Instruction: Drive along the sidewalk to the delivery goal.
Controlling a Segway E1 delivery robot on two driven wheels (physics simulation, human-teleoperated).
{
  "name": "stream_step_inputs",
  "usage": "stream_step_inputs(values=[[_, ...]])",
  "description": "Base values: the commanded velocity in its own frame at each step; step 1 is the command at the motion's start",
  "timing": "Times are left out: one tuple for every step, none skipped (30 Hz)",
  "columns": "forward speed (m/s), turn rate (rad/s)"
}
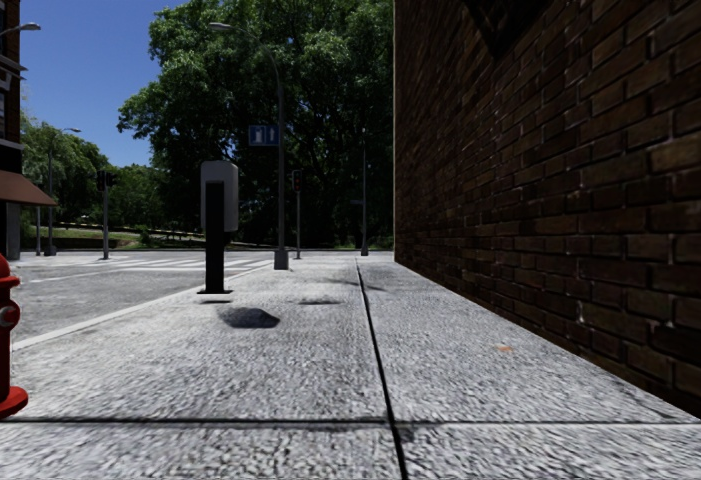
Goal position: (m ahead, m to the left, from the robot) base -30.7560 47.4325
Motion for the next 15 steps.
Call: stream_step_inputs(values=[[2.00,0.00],[2.00,0.00],[2.00,0.00],[2.00,0.00],[2.00,0.00],[2.00,0.00],[2.00,0.00],[2.00,0.00],[2.00,0.00],[2.00,0.00],[2.00,0.00],[2.00,0.00],[2.00,0.00],[2.00,0.00],[2.00,0.00]])
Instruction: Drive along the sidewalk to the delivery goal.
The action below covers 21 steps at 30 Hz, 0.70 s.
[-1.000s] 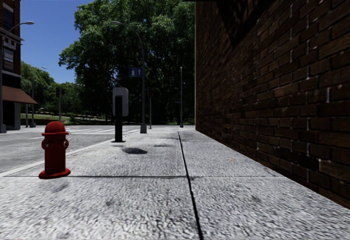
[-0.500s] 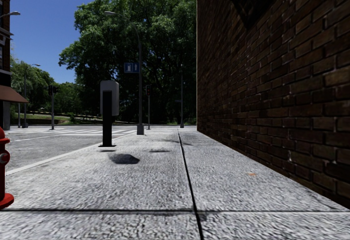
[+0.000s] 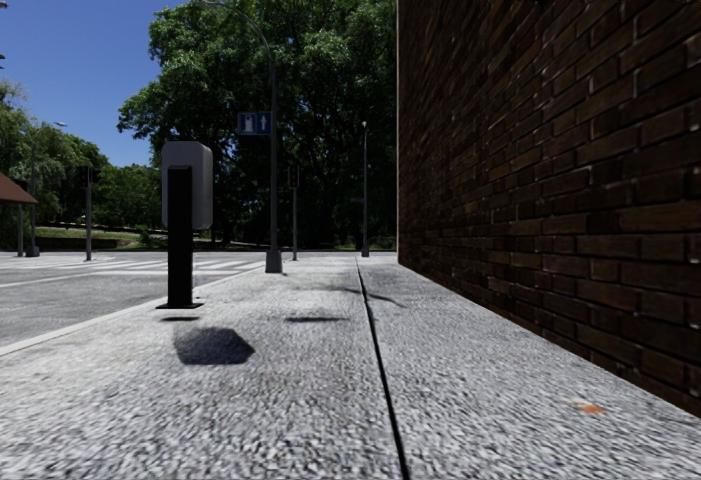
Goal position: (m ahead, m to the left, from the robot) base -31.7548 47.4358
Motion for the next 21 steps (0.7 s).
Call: stream_step_inputs(values=[[2.00,0.00],[2.00,0.00],[2.00,0.00],[2.00,0.00],[2.00,0.00],[2.00,0.00],[2.00,0.00],[2.00,0.00],[2.00,0.00],[2.00,0.00],[2.00,0.00],[2.00,0.00],[2.00,0.00],[2.00,0.00],[2.00,0.00],[2.00,0.00],[2.00,0.00],[2.00,0.00],[2.00,0.00],[2.00,0.00],[2.00,0.00]])
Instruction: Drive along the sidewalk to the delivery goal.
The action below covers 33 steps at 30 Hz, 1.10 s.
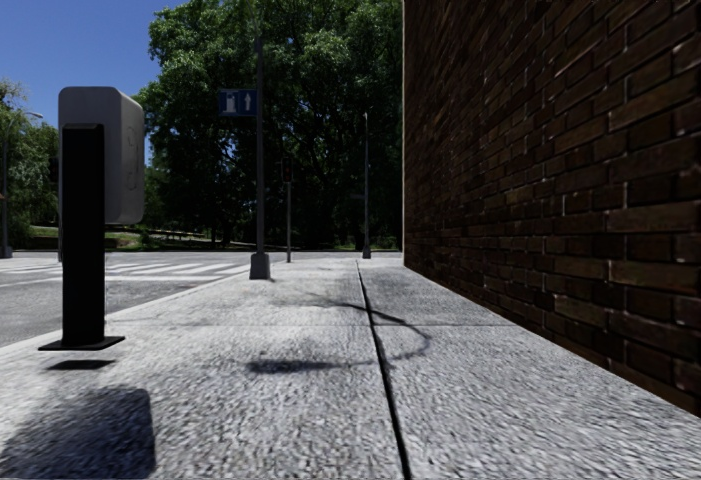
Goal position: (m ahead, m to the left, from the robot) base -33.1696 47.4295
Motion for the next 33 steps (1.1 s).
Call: stream_step_inputs(values=[[2.00,0.00],[2.00,0.00],[2.00,0.00],[2.00,0.00],[2.00,0.00],[2.00,0.00],[2.00,0.00],[2.00,0.00],[2.00,0.00],[2.00,0.00],[2.00,0.00],[2.00,0.00],[2.00,0.00],[2.00,0.00],[2.00,0.00],[2.00,0.00],[2.00,0.00],[2.00,0.00],[2.00,0.00],[2.00,0.00],[2.00,0.00],[2.00,0.00],[2.00,0.00],[2.00,0.00],[2.00,0.00],[2.00,0.00],[2.00,0.00],[2.00,0.00],[2.00,0.00],[2.00,0.00],[2.00,0.00],[2.00,0.00],[2.00,0.00]])
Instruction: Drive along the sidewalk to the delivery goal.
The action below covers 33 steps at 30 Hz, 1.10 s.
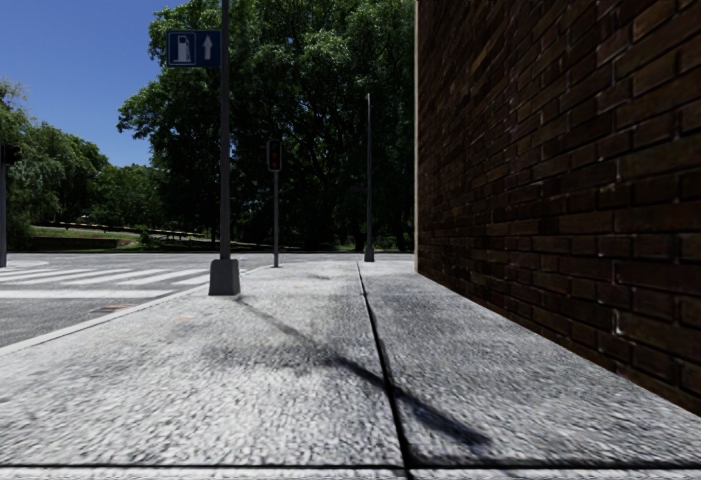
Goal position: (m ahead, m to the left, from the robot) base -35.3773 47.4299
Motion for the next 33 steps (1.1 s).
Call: stream_step_inputs(values=[[2.00,0.00],[2.00,0.00],[2.00,0.00],[2.00,0.00],[2.00,0.00],[2.00,0.00],[2.00,0.00],[2.00,0.00],[2.00,0.00],[2.00,0.00],[2.00,0.00],[2.00,0.00],[2.00,0.00],[2.00,0.00],[2.00,0.00],[2.00,0.00],[2.00,0.00],[2.00,0.00],[2.00,0.00],[2.00,0.00],[2.00,0.00],[2.00,0.00],[2.00,0.00],[2.00,0.00],[2.00,0.00],[2.00,0.00],[2.00,0.00],[2.00,0.00],[2.00,0.00],[2.00,0.00],[2.00,0.00],[2.00,0.00],[2.00,0.00]])
